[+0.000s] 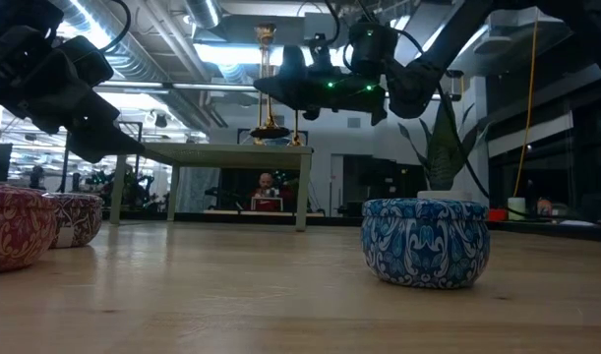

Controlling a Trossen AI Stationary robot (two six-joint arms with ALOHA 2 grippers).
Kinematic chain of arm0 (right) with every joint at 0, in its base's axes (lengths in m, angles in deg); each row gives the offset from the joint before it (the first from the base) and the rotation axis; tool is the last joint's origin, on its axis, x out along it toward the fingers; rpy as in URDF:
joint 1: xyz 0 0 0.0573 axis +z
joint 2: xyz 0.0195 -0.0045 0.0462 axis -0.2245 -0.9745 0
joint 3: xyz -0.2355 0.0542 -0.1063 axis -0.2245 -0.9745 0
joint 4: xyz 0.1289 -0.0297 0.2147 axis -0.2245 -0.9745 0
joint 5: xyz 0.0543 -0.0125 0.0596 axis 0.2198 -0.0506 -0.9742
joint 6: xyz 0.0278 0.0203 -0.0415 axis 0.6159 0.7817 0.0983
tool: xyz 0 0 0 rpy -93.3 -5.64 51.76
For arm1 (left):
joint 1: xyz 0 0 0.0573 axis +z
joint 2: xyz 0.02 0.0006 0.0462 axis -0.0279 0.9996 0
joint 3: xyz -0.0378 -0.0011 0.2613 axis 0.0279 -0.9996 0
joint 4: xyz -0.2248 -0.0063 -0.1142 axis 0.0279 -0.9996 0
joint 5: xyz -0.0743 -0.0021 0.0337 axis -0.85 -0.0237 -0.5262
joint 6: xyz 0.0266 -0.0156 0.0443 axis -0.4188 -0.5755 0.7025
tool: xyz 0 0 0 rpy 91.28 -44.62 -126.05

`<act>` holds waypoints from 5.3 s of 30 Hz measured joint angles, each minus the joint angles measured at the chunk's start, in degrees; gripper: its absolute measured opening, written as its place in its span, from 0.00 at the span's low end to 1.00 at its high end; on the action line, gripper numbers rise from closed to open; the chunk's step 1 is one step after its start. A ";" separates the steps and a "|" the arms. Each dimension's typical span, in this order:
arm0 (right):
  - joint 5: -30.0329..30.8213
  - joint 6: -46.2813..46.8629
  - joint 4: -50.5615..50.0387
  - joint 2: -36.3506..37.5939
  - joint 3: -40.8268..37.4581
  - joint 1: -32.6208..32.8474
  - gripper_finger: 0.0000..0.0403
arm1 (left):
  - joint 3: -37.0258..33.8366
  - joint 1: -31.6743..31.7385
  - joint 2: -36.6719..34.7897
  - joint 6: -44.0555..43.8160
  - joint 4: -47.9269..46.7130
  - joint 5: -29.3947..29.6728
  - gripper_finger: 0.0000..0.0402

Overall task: Pick & Place candle stick holders
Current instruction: Put the gold candle holder on the shelf

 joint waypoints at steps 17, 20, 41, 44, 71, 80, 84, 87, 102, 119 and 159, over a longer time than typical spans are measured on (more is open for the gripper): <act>0.02 0.18 -4.65 0.07 0.00 -0.23 0.13 | -0.01 -0.01 0.00 0.00 0.00 -0.01 0.88; 0.04 0.19 -5.85 0.07 0.00 -0.24 0.17 | 0.01 -0.01 0.00 0.00 0.00 0.01 0.88; -0.42 -2.69 -7.95 0.88 0.00 -0.19 0.48 | 0.00 0.01 0.00 0.00 0.00 0.00 0.88; -0.42 -2.97 -9.54 2.46 0.00 0.03 0.50 | 0.00 0.01 0.00 0.00 0.00 0.01 0.88; 0.87 -2.85 -27.99 9.49 0.02 1.99 0.37 | 0.00 0.01 0.00 0.00 0.00 -0.01 0.88; 3.07 -3.23 -31.81 10.04 0.02 2.08 0.12 | 0.00 0.01 0.00 0.00 0.00 0.01 0.88; 3.22 -4.35 -32.25 10.37 0.02 2.08 0.04 | 0.01 0.01 0.00 0.00 0.00 -0.01 0.88; 3.21 -4.34 -32.23 10.43 0.01 2.09 0.06 | -0.01 -0.01 0.00 0.00 0.00 -0.01 0.88; 3.32 -2.74 -36.28 12.39 0.00 3.10 0.04 | 0.00 0.01 0.00 0.00 0.00 0.03 0.88; 3.42 -2.78 -36.42 11.85 0.02 1.69 0.04 | 0.00 0.00 0.00 0.00 0.00 0.01 0.88; 4.78 -6.50 -28.59 7.50 0.35 -0.55 0.12 | -0.01 -0.01 0.00 0.00 0.00 0.01 0.88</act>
